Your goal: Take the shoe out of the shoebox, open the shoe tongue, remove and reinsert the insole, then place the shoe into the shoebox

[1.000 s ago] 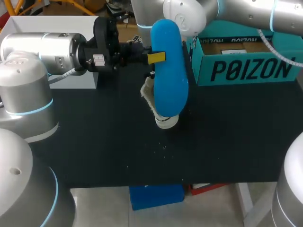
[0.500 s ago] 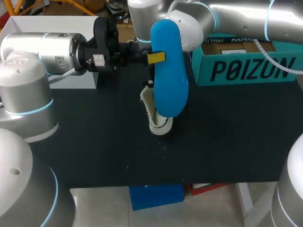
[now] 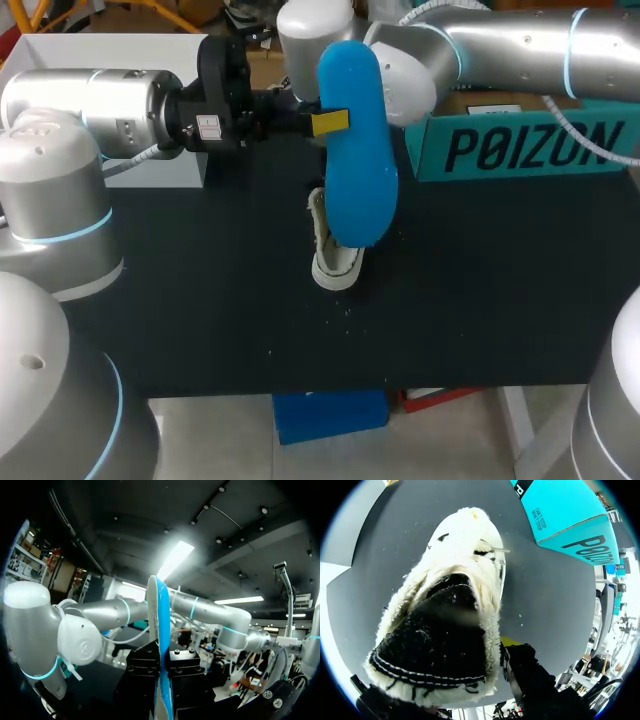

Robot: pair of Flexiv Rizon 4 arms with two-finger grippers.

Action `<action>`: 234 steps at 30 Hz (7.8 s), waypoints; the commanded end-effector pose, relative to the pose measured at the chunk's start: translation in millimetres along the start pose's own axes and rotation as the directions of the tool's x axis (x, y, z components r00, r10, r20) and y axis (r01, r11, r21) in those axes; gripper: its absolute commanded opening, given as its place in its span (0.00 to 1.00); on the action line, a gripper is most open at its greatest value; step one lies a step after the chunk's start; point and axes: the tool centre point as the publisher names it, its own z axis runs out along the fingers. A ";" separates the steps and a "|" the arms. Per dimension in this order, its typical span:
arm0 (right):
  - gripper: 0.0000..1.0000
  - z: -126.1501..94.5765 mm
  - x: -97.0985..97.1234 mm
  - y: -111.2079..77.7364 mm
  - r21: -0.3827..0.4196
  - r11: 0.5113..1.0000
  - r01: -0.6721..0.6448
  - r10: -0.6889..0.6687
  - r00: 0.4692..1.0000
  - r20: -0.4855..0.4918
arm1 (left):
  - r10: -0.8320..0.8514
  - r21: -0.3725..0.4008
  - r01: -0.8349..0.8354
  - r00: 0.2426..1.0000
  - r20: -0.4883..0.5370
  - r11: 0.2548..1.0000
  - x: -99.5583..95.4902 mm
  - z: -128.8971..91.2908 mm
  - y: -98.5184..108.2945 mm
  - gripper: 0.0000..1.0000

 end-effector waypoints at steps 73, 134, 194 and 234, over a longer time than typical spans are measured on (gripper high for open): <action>1.00 -130.4 -72.8 -24.4 -0.080 0.996 -0.030 -0.083 -0.112 -0.990 | 0.737 -0.496 -0.622 0.674 0.055 0.606 10.1 17.9 20.6 0.00; 1.00 -130.4 -72.8 -24.4 -0.080 0.996 -0.030 -0.083 -0.112 -0.990 | 0.938 -0.431 -0.884 -0.021 -0.346 -0.179 48.7 16.8 177.8 0.00; 1.00 -130.4 -72.8 -24.4 -0.080 0.996 -0.030 -0.083 -0.112 -0.990 | 0.821 -0.321 -0.771 -0.429 -0.377 -0.550 -138.5 -47.6 226.3 0.00; 0.60 -121.4 -17.3 -49.6 -0.159 0.982 0.104 -0.140 -0.172 -0.975 | 0.814 -0.309 -0.768 -0.442 -0.377 -0.561 -141.8 -43.5 218.2 0.00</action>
